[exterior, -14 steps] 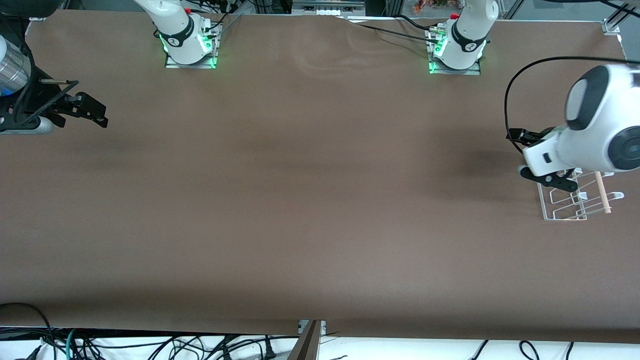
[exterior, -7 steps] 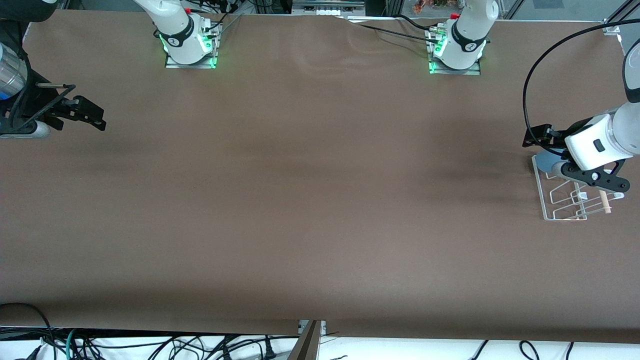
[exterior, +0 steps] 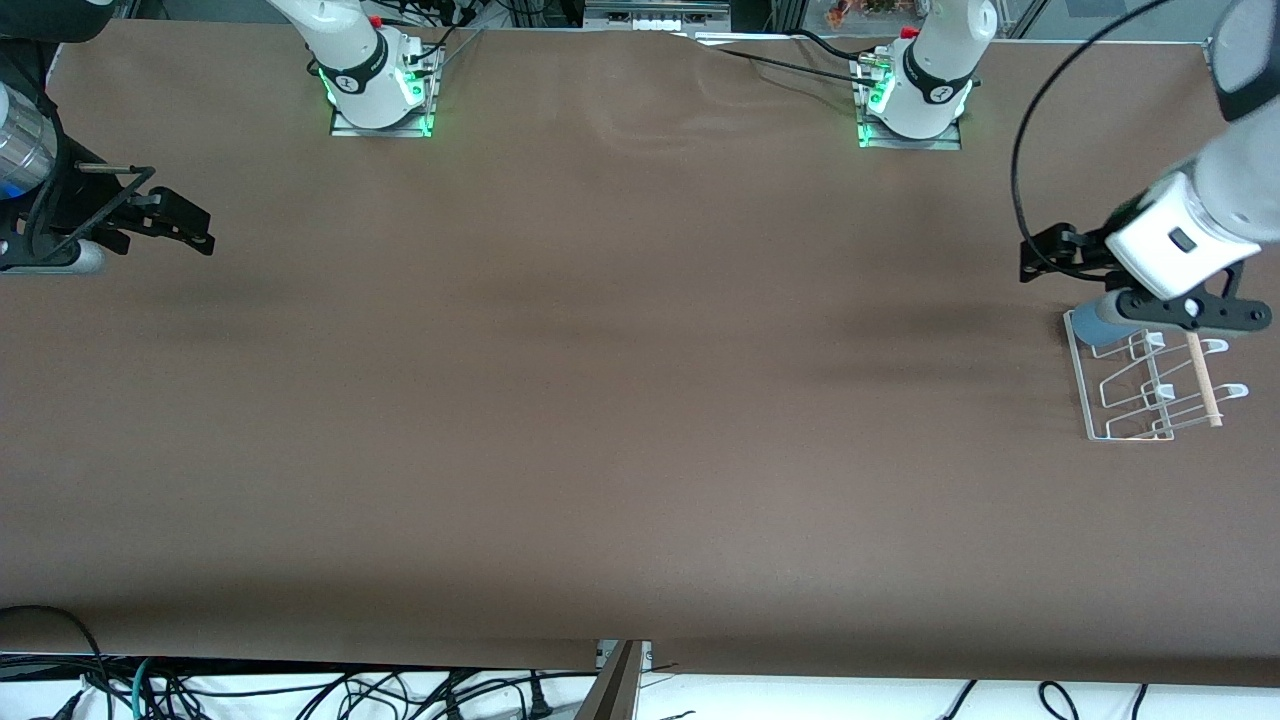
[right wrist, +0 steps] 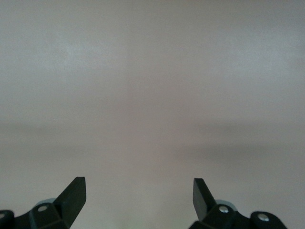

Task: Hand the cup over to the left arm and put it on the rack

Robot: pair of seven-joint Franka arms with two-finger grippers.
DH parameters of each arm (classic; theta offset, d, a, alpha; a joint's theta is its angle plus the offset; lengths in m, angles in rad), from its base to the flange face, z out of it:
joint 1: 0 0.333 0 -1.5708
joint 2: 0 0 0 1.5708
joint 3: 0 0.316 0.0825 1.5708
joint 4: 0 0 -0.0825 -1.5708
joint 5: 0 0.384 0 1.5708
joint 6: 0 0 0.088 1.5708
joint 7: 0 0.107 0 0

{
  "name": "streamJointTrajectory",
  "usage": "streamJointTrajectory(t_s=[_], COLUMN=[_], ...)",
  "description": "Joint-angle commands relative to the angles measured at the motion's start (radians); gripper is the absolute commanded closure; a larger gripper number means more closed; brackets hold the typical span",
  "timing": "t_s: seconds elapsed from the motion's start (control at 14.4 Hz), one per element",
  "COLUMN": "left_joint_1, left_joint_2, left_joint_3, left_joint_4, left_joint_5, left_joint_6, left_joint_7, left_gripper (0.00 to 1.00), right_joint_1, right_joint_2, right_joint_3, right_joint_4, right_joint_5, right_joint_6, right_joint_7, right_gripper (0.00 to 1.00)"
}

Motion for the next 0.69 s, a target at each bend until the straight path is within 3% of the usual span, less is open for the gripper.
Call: streamJointTrajectory(t_s=[0.0,0.21,0.62], left_joint_1=[-0.108,-0.102,-0.096], left_joint_2=[-0.051,-0.058,-0.137], left_joint_3=[0.162,0.164,0.162], left_joint_4=[-0.082,-0.096,-0.214], left_joint_5=[-0.010,-0.024,-0.027], left_joint_6=[0.067,0.064,0.117], left_joint_7=[0.000,0.029,0.024], left_gripper=[0.00,0.00,0.00], right_joint_1=[0.007,0.007,0.007], right_joint_2=[0.008,0.008,0.008], right_joint_3=[-0.001,-0.001,-0.001], right_joint_4=[0.026,0.026,0.026], right_joint_5=[-0.019,-0.019,-0.019], right_joint_6=[-0.022,-0.020,-0.020], right_joint_7=[-0.006,-0.006,-0.006], right_gripper=[0.01,0.01,0.01])
